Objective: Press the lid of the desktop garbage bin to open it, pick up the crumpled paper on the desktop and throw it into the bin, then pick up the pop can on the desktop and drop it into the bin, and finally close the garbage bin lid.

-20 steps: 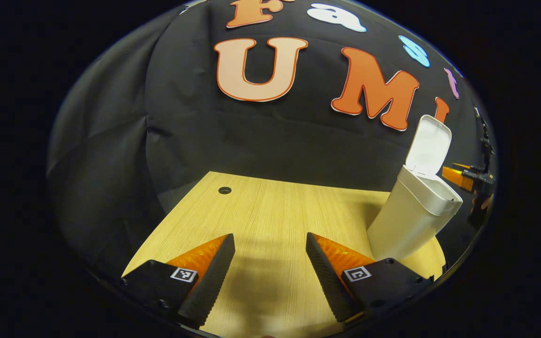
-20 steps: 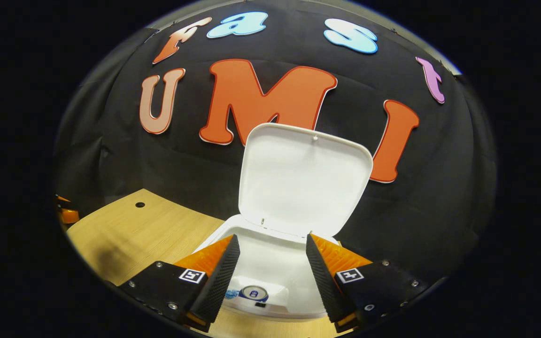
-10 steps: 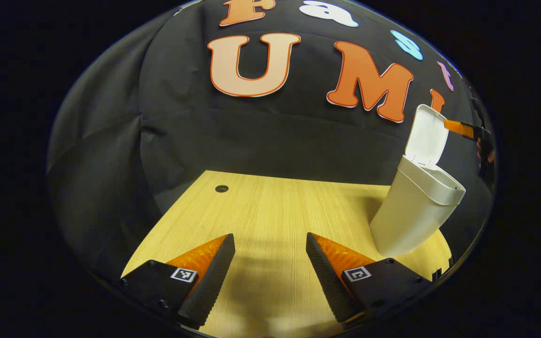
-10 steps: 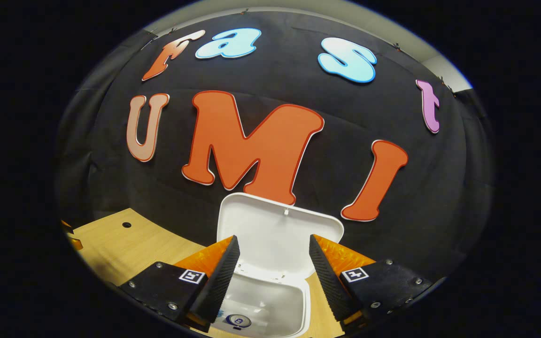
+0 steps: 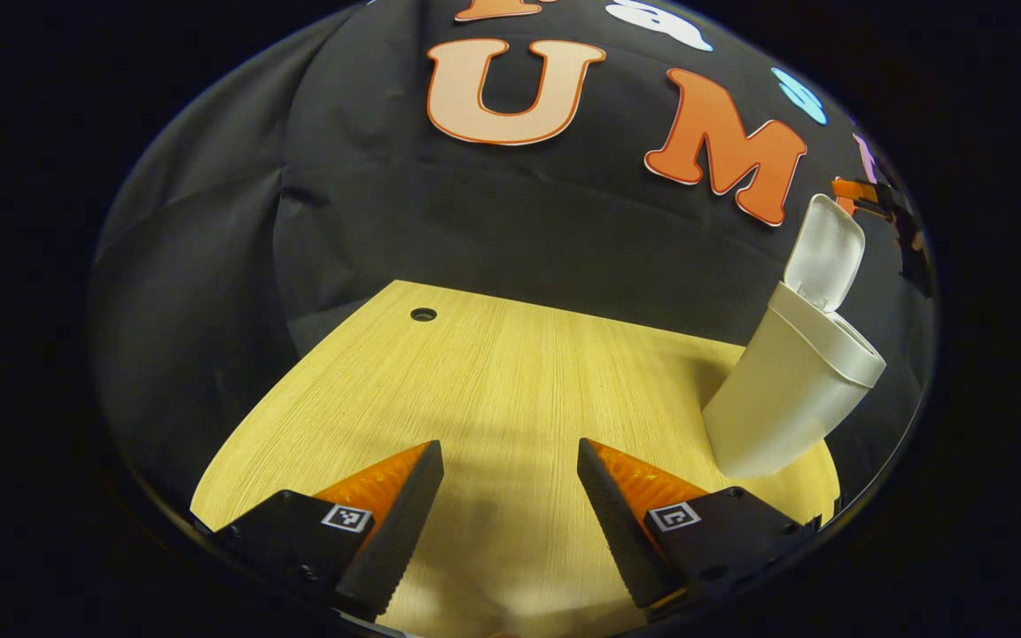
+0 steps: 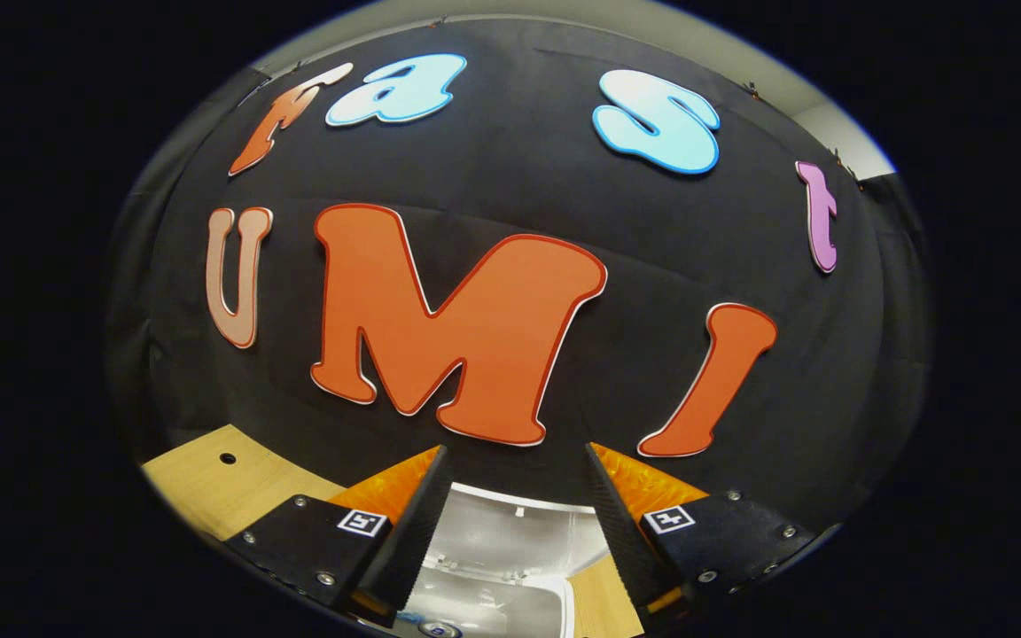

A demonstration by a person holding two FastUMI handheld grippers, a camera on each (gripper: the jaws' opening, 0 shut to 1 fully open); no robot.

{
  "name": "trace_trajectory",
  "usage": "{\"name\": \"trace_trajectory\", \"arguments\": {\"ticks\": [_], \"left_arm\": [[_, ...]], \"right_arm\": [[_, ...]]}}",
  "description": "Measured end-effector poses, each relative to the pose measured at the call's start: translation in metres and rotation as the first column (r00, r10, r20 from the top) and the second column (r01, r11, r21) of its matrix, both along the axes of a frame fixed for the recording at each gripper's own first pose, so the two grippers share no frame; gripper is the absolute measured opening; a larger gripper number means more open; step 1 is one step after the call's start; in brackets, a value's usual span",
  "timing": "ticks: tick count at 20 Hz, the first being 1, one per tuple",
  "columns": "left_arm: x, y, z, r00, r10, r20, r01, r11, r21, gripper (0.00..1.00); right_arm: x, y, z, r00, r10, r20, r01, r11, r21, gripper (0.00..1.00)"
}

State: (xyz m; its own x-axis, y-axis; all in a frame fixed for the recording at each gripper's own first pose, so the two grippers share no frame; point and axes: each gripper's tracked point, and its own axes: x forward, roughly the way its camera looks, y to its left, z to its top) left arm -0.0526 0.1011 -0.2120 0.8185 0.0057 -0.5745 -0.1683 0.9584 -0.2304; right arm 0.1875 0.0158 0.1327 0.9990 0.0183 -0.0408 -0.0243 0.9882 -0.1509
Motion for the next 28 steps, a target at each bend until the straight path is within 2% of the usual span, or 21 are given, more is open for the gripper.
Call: {"name": "trace_trajectory", "arguments": {"ticks": [5, 8, 9, 15, 17, 18, 20, 24, 27, 28], "left_arm": [[-0.009, 0.012, -0.013, 0.998, 0.047, -0.029, -0.047, 0.999, -0.024, 0.98], [-0.021, 0.022, -0.016, 0.997, 0.064, -0.039, -0.065, 0.998, -0.019, 0.97], [-0.021, 0.023, -0.014, 0.997, 0.070, -0.041, -0.070, 0.997, -0.014, 0.97], [-0.015, 0.020, -0.017, 0.999, 0.027, -0.039, -0.026, 1.000, 0.007, 0.97], [-0.008, 0.012, -0.018, 0.999, 0.002, -0.044, -0.002, 1.000, 0.001, 0.98], [-0.001, 0.008, -0.020, 0.999, -0.011, -0.045, 0.011, 1.000, 0.001, 0.98], [0.007, 0.001, -0.020, 0.998, -0.042, -0.039, 0.042, 0.999, 0.007, 0.98], [0.018, -0.006, -0.019, 0.996, -0.083, -0.034, 0.084, 0.996, 0.017, 0.98], [0.018, -0.011, -0.018, 0.994, -0.105, -0.034, 0.105, 0.994, 0.018, 0.98], [0.017, -0.010, -0.018, 0.994, -0.106, -0.033, 0.106, 0.994, 0.021, 0.98]], "right_arm": [[0.023, -0.003, -0.002, 0.999, -0.027, -0.047, 0.028, 0.999, 0.019, 0.89], [0.024, -0.004, -0.021, 0.993, -0.031, -0.113, 0.035, 0.999, 0.037, 0.90], [0.024, -0.002, -0.018, 0.995, -0.033, -0.090, 0.040, 0.997, 0.073, 0.90], [0.004, -0.001, -0.033, 0.992, -0.018, -0.125, 0.042, 0.980, 0.193, 0.86], [-0.009, 0.002, -0.042, 0.991, -0.002, -0.137, 0.035, 0.970, 0.240, 0.89], [-0.017, 0.003, -0.045, 0.991, 0.000, -0.136, 0.034, 0.969, 0.246, 0.86], [-0.028, 0.005, -0.054, 0.990, 0.006, -0.144, 0.027, 0.973, 0.227, 0.86], [-0.047, 0.006, -0.095, 0.974, -0.007, -0.228, 0.042, 0.988, 0.151, 0.86], [-0.061, 0.006, -0.112, 0.965, -0.008, -0.262, 0.049, 0.987, 0.151, 0.87], [-0.066, 0.007, -0.120, 0.962, -0.004, -0.273, 0.047, 0.987, 0.153, 0.84]]}}
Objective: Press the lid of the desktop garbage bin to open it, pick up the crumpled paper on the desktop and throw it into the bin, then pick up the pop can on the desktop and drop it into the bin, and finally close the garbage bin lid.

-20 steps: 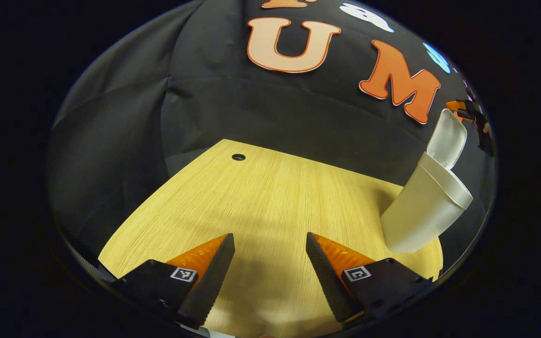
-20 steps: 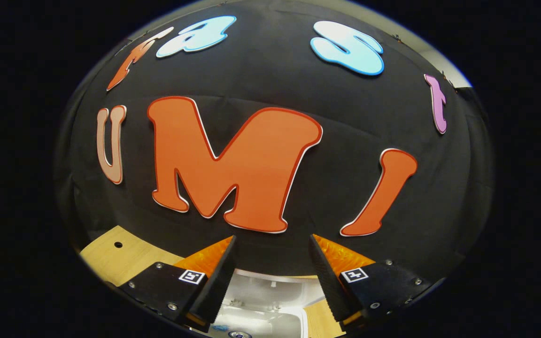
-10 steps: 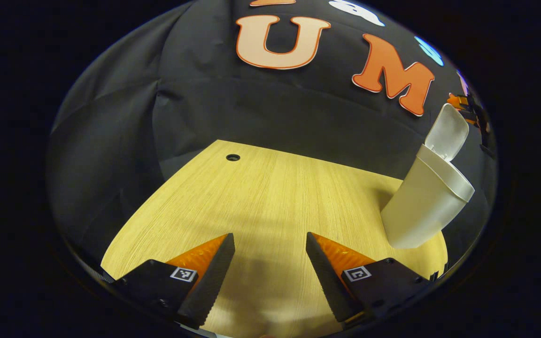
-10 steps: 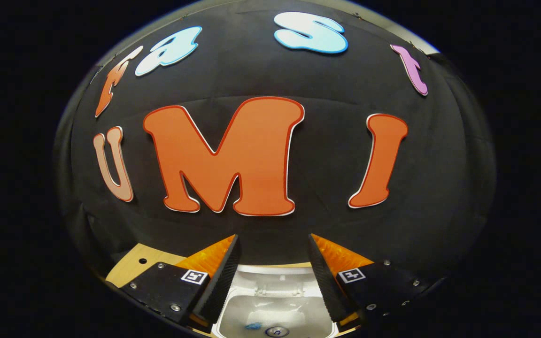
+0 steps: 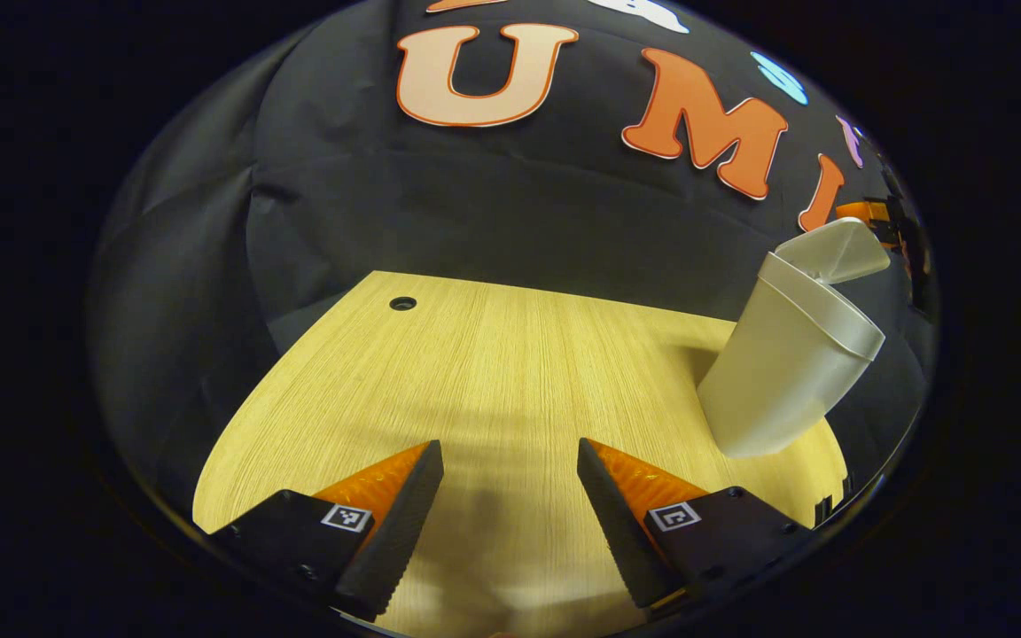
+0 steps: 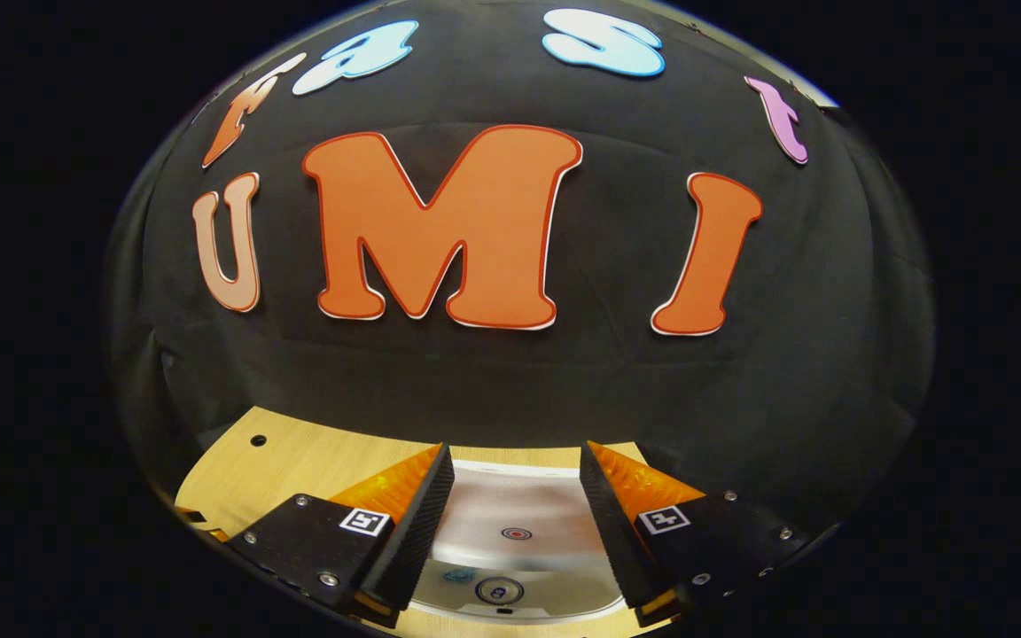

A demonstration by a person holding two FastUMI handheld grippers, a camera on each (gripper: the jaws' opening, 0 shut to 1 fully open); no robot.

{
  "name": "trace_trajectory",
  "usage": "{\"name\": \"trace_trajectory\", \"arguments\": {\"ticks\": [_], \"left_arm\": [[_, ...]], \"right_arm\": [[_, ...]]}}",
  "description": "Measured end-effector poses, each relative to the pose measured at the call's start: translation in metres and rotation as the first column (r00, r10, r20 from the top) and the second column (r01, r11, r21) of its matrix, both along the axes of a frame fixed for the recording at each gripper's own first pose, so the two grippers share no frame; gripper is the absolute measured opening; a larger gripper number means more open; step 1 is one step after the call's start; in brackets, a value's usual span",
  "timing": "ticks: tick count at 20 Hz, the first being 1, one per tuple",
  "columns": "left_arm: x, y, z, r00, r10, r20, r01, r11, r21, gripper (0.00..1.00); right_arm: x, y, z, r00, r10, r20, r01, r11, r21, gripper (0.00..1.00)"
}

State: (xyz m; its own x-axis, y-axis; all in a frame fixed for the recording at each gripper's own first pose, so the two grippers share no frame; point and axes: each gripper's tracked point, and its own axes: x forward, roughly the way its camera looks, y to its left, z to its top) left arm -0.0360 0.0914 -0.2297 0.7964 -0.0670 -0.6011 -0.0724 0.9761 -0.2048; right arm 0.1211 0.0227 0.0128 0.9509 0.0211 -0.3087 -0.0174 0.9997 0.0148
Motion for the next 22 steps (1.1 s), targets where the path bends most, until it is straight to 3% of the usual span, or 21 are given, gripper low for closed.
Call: {"name": "trace_trajectory", "arguments": {"ticks": [9, 13, 15, 18, 22], "left_arm": [[-0.002, 0.001, -0.002, 1.000, 0.007, -0.004, -0.007, 1.000, -0.003, 0.98], [-0.002, 0.002, -0.002, 1.000, 0.000, -0.006, 0.000, 1.000, 0.016, 0.99], [-0.002, 0.002, -0.002, 1.000, -0.003, -0.011, 0.003, 1.000, 0.017, 0.98], [-0.003, 0.002, -0.003, 1.000, -0.008, -0.013, 0.008, 1.000, 0.023, 0.98], [-0.004, 0.001, -0.002, 0.999, -0.033, -0.009, 0.034, 0.999, 0.028, 0.98]], "right_arm": [[-0.036, 0.005, -0.060, 0.997, 0.004, -0.078, -0.005, 1.000, -0.014, 0.98], [-0.053, 0.009, -0.086, 0.990, 0.022, -0.139, -0.020, 1.000, 0.009, 0.98], [-0.047, 0.015, -0.083, 0.995, 0.015, -0.103, -0.008, 0.998, 0.069, 0.98], [-0.049, 0.014, -0.089, 0.998, 0.006, -0.064, -0.006, 1.000, 0.008, 0.98], [-0.054, 0.014, -0.094, 0.996, -0.004, -0.086, 0.007, 0.999, 0.033, 1.00]]}}
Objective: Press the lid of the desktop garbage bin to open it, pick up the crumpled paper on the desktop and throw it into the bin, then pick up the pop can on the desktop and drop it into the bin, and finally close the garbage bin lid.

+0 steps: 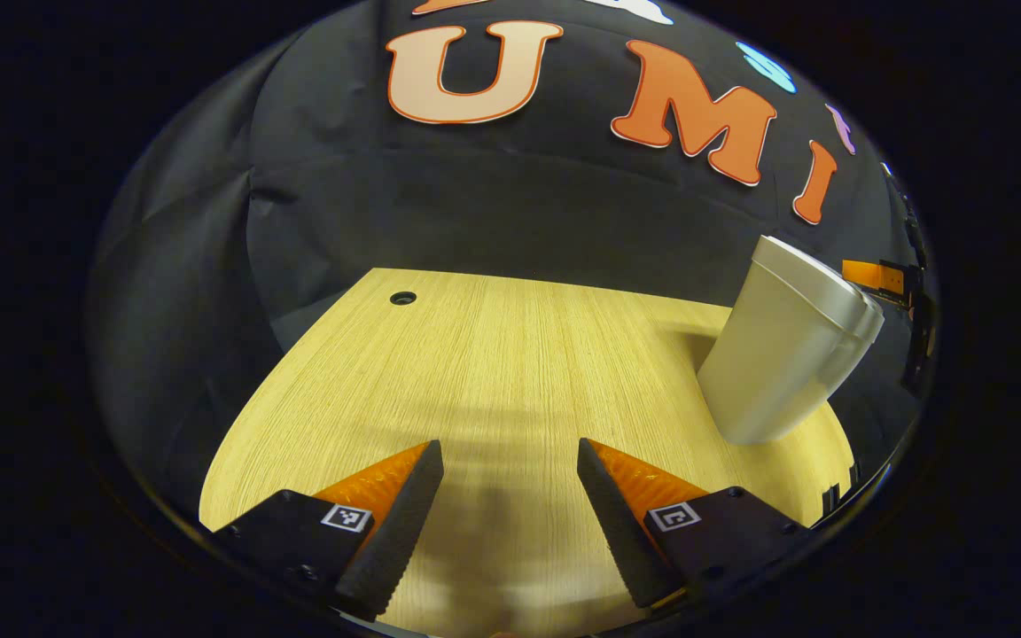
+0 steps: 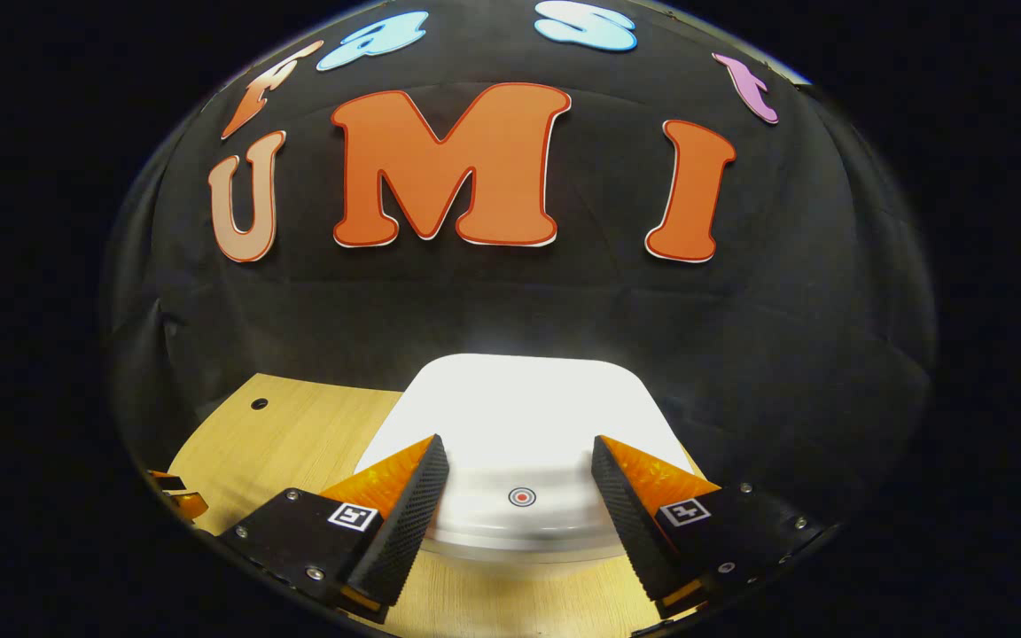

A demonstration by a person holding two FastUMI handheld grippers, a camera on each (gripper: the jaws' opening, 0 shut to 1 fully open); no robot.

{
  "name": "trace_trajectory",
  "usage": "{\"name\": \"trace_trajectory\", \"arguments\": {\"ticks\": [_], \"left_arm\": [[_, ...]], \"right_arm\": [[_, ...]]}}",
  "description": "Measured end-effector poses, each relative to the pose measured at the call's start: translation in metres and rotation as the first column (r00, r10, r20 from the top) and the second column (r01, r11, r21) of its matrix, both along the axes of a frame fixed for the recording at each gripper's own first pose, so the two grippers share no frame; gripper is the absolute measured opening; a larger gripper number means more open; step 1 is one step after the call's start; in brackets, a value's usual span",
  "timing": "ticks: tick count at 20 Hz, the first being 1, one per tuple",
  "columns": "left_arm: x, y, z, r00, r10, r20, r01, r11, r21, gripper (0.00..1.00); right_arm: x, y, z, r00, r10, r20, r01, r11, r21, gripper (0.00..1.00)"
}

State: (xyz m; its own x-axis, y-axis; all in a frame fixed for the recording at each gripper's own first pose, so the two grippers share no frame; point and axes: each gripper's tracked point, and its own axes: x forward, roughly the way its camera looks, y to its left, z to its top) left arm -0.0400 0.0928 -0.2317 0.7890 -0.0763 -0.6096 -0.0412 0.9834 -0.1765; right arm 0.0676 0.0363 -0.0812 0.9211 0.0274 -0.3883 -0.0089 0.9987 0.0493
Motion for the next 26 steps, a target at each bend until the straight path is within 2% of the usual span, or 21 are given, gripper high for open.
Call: {"name": "trace_trajectory", "arguments": {"ticks": [2, 6, 9, 15, 19, 21, 26], "left_arm": [[0.000, -0.001, 0.001, 1.000, -0.023, 0.010, 0.023, 1.000, 0.005, 0.98], [-0.001, -0.003, 0.006, 0.999, -0.048, 0.026, 0.048, 0.999, 0.003, 0.98], [0.005, -0.001, 0.017, 0.996, -0.056, 0.066, 0.053, 0.998, 0.036, 0.98], [0.018, 0.019, 0.058, 0.987, -0.044, 0.154, 0.033, 0.997, 0.074, 0.98], [0.031, 0.026, 0.089, 0.973, -0.051, 0.223, 0.026, 0.994, 0.110, 0.97], [0.035, 0.032, 0.108, 0.962, -0.048, 0.269, 0.012, 0.991, 0.133, 0.98], [0.051, 0.039, 0.163, 0.908, -0.062, 0.414, -0.034, 0.975, 0.219, 0.97]], "right_arm": [[0.000, 0.002, 0.000, 1.000, 0.002, -0.017, -0.002, 1.000, 0.015, 1.00], [0.001, 0.000, 0.008, 0.999, -0.010, 0.049, 0.009, 1.000, 0.022, 0.99], [-0.004, 0.004, 0.011, 0.999, -0.016, 0.042, 0.014, 0.999, 0.051, 0.98], [-0.030, 0.034, 0.041, 0.983, 0.030, 0.180, -0.035, 0.999, 0.023, 0.98], [-0.049, 0.065, 0.048, 0.963, 0.101, 0.252, -0.097, 0.995, -0.029, 0.98], [-0.060, 0.078, 0.050, 0.955, 0.124, 0.269, -0.123, 0.992, -0.020, 0.99], [-0.079, 0.102, 0.040, 0.946, 0.166, 0.278, -0.169, 0.986, -0.013, 0.99]]}}
